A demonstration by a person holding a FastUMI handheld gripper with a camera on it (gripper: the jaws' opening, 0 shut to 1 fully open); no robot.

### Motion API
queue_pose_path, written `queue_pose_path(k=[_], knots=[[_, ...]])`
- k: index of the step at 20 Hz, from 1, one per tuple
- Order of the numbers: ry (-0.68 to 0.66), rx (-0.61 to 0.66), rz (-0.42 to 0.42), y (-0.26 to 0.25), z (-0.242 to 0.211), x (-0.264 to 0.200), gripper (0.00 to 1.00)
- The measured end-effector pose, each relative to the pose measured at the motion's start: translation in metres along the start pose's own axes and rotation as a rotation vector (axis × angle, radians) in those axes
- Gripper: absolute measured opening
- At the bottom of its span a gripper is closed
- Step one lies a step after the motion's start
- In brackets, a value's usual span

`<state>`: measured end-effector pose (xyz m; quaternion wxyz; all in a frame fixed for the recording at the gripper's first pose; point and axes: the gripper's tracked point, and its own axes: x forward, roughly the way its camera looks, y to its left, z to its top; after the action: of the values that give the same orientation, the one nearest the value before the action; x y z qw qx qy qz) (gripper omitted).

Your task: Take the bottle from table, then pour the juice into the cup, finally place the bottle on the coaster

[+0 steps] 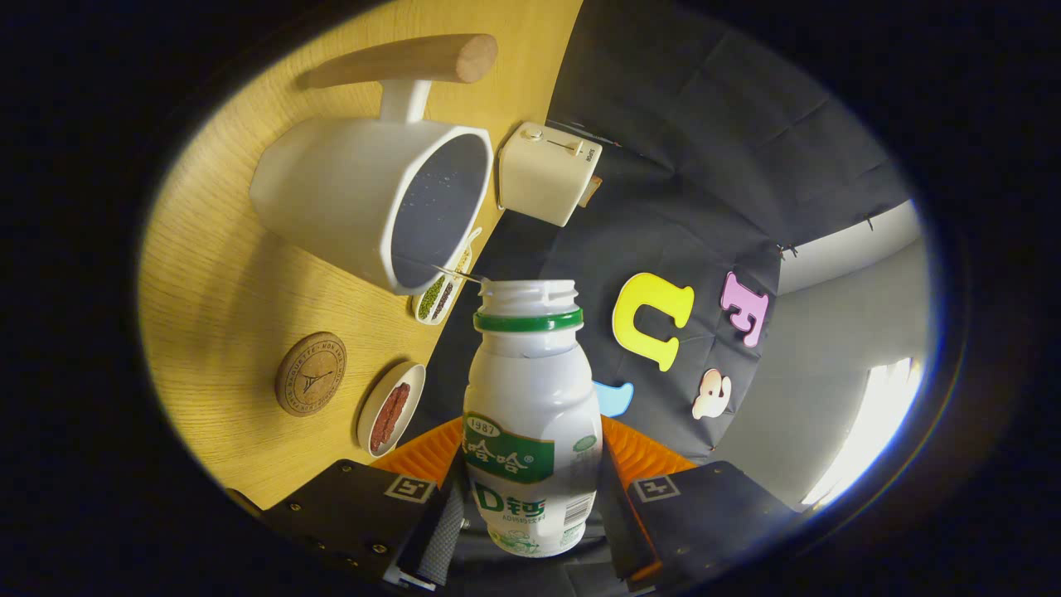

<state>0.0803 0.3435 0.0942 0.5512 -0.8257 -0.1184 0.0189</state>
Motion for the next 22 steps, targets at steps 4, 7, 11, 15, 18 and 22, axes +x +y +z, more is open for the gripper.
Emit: queue_pose_path(k=[4, 7, 11, 15, 18, 22], knots=[[0.0, 0.003, 0.0, 0.0, 0.001, -0.002, 0.71], [-0.004, -0.006, -0.004, 0.001, 0.003, -0.002, 0.71], [-0.006, -0.006, 0.0, 0.003, 0.006, -0.001, 0.71], [-0.009, 0.001, 0.007, 0.005, 0.008, -0.002, 0.71], [-0.01, 0.03, 0.022, 0.009, 0.009, -0.002, 0.71], [-0.016, 0.083, 0.048, 0.017, 0.012, -0.001, 0.71]])
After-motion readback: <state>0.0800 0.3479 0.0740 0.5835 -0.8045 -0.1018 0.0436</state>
